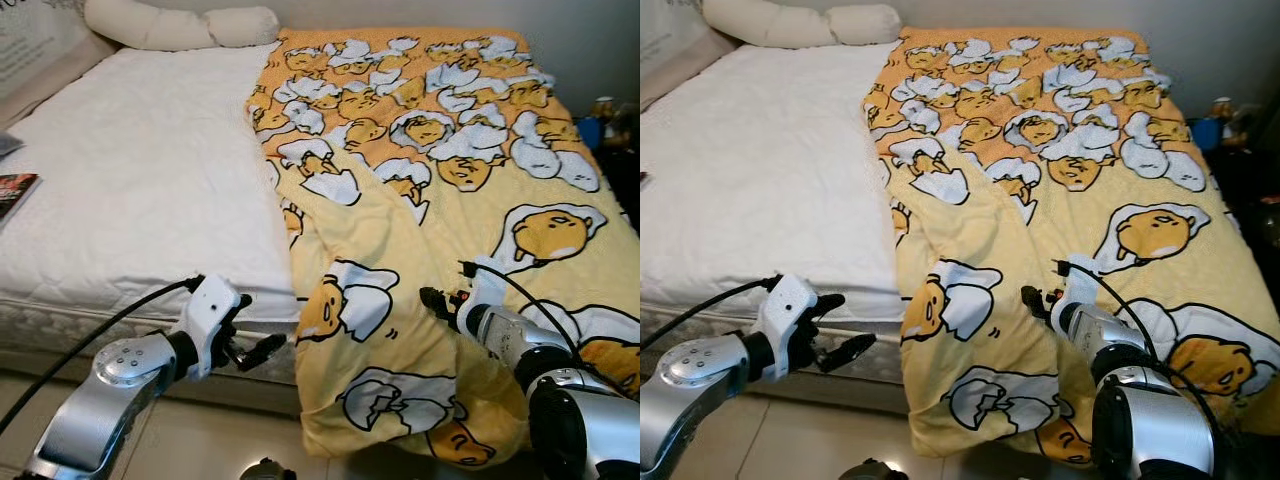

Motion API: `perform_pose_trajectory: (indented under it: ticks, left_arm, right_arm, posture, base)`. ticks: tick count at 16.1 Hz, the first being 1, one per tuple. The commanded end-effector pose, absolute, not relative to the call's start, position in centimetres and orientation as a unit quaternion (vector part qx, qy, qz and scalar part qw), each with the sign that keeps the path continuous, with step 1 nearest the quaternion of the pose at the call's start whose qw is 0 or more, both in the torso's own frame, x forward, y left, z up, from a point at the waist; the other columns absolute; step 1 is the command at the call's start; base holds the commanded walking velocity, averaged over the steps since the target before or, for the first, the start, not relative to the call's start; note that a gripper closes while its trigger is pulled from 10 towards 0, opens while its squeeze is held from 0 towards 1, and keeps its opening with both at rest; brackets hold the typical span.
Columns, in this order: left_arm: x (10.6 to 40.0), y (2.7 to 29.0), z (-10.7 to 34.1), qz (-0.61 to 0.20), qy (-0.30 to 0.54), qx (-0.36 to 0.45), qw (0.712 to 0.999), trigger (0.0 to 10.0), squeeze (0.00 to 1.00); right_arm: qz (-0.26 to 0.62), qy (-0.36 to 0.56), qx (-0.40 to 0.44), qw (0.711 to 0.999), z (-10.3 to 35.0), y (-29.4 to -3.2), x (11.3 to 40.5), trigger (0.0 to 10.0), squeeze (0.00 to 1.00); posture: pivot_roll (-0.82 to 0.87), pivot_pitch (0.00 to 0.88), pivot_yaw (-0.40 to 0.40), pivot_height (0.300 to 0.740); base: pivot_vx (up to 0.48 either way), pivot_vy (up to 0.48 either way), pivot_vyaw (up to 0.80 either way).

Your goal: Clean up the room

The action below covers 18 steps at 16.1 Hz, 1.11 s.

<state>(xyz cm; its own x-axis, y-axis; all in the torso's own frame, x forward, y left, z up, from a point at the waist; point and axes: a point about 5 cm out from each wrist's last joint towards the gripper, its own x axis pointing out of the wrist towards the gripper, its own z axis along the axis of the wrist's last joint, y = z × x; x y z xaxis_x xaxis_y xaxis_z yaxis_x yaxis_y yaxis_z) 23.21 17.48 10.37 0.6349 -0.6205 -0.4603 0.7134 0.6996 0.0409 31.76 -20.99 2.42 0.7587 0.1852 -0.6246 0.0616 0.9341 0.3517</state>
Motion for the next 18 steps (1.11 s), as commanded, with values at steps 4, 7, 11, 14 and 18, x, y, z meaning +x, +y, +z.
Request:
perform_pose_trajectory:
  ticks: [4, 7, 11, 14, 18]
  left_arm:
    - [23.1, 18.1, 11.0, -0.368, 0.213, 0.119, 0.897, 10.0, 0.0]
    - [23.1, 18.1, 11.2, -0.369, 0.213, 0.12, 0.897, 10.0, 0.0]
    - [23.3, 18.1, 11.3, -0.367, 0.212, 0.121, 0.898, 10.0, 0.0]
    - [23.4, 18.0, 11.2, -0.366, 0.211, 0.12, 0.899, 10.0, 0.0]
    - [23.8, 17.4, 11.2, -0.369, 0.206, 0.118, 0.899, 10.0, 0.0]
  right_arm:
    - [0.096, 0.334, 0.214, 0.913, 3.2, -19.1, 32.5, 10.0, 0.0]
    - [0.133, 0.335, 0.22, 0.906, 3.2, -17.8, 32.5, 10.0, 0.0]
    - [0.122, 0.345, 0.212, 0.906, 2.8, -17.4, 32.4, 2.1, 0.0]
    - [0.112, 0.341, 0.212, 0.909, 3.0, -17.6, 32.6, 0.0, 0.0]
    - [0.111, 0.334, 0.212, 0.912, 3.3, -17.8, 32.8, 0.0, 0.0]
  posture:
    - [0.13, 0.04, 0.108, 0.74]
    - [0.13, 0.042, 0.108, 0.74]
    - [0.13, 0.035, 0.101, 0.74]
    - [0.12, 0.032, 0.1, 0.74]
    - [0.11, 0.021, 0.098, 0.74]
  base:
    - [0.0, 0.0, 0.0]
    - [0.0, 0.0, 0.0]
    - [0.0, 0.0, 0.0]
    - [0.0, 0.0, 0.0]
    - [0.0, 0.0, 0.0]
